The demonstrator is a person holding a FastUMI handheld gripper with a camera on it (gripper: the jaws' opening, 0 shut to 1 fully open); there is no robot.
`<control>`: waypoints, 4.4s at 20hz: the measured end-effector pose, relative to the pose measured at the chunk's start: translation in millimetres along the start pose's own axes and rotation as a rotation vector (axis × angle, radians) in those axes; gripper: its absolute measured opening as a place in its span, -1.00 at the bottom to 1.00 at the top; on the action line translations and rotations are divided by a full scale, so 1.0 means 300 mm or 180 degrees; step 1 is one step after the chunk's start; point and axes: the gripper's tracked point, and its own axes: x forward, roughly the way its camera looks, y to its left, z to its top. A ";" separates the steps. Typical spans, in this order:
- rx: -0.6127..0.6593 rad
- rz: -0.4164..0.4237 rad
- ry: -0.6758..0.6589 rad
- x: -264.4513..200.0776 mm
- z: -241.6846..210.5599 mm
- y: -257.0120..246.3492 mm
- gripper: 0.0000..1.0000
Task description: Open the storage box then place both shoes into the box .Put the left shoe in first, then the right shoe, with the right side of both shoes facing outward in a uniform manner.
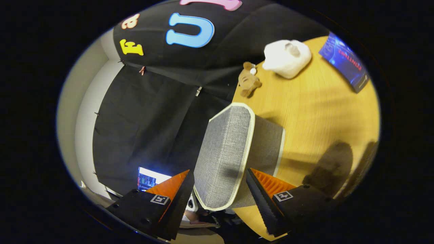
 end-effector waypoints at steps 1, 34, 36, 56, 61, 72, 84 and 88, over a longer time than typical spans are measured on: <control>0.0087 0.0041 0.0061 0.027 -0.012 -0.018 0.91; -0.1102 0.0315 -0.0250 0.406 0.028 0.780 -0.89; -0.1187 0.0276 -0.0226 0.488 0.004 0.804 -0.89; -0.2331 -0.0929 -0.0846 0.452 0.069 0.664 0.70; -0.2514 -0.1534 -0.0917 0.169 0.063 0.467 0.71; -0.1594 -0.2781 -0.0836 -0.382 -0.081 -0.198 0.73; -0.1458 -0.3418 -0.0464 -0.376 -0.061 -0.565 0.05; -0.1345 -0.3679 -0.0494 -0.365 -0.041 -0.632 -0.31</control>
